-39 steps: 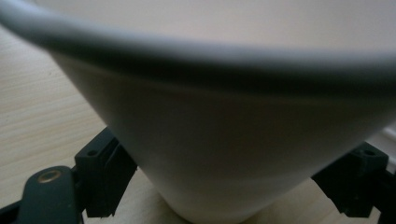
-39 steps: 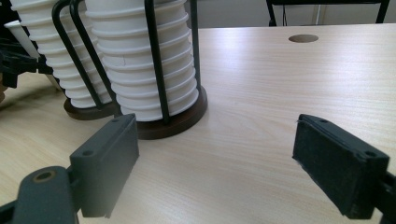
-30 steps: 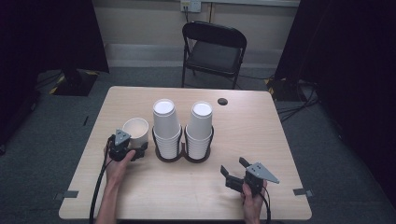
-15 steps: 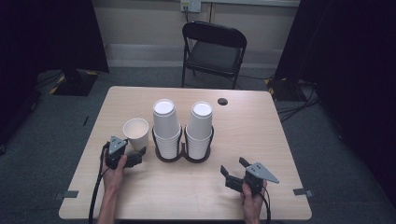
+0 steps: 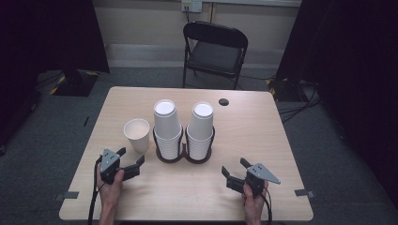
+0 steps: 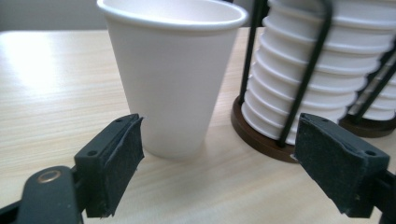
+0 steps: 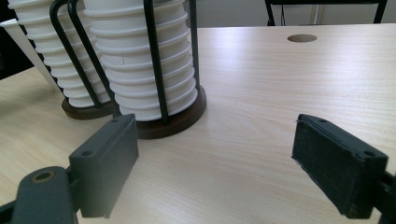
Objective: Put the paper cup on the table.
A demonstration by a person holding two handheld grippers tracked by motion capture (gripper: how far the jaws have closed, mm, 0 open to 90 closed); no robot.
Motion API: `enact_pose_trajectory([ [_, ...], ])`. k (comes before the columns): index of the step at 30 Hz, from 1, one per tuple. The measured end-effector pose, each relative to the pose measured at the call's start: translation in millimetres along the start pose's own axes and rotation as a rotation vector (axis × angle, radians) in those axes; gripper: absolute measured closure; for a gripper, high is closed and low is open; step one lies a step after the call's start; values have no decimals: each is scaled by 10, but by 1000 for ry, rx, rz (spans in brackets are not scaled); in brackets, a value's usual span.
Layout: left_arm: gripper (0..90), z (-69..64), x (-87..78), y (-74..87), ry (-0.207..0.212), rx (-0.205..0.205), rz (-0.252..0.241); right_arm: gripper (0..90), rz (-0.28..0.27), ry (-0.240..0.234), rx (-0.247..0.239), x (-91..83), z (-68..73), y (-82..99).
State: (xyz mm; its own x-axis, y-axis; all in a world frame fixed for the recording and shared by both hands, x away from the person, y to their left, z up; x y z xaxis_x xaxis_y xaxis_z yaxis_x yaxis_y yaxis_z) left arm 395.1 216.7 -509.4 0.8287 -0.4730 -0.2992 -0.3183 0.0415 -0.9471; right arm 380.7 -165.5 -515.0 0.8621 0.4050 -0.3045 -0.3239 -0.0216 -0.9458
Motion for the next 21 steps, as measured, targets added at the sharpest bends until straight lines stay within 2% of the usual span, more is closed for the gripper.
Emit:
enact_pose_trajectory([
  [2,154,-87,-48,-3,18,13,-6,140,-1,-1,2,2,4,-1],
  [4,154,-158,-74,4,9,38,-3,140,-1,0,-1,4,7,-1],
  [7,154,-295,-99,37,37,38,-3,140,-2,1,-1,2,9,-1],
  [12,154,-535,-65,127,68,54,0,140,4,4,-11,9,11,2],
  [14,153,-603,-40,149,78,82,-14,140,9,10,-18,13,18,4],
  [15,155,-629,-27,146,69,106,-13,141,11,11,-23,13,21,6],
  [17,154,-671,4,146,92,91,-10,144,5,36,-27,10,20,3],
  [19,154,-664,11,146,94,95,-4,143,16,39,-30,23,23,6],
  [21,154,-665,3,145,93,91,-12,144,56,64,-22,55,3,21],
])
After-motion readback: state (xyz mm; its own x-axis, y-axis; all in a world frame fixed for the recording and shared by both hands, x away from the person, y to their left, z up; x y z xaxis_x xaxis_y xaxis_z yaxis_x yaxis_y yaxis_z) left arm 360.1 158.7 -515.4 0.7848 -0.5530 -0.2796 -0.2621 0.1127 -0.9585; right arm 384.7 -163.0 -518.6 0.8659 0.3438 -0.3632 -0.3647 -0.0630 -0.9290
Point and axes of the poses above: each handheld gripper's, and its own axes: x roughly forward along the jaws, y roughly out of its underside, z roughly to its left, the point moved 7 cm from there along x, roughly forward along the jaws, and after that the axes turned 5 degrees about y, right-handed, at the moved point
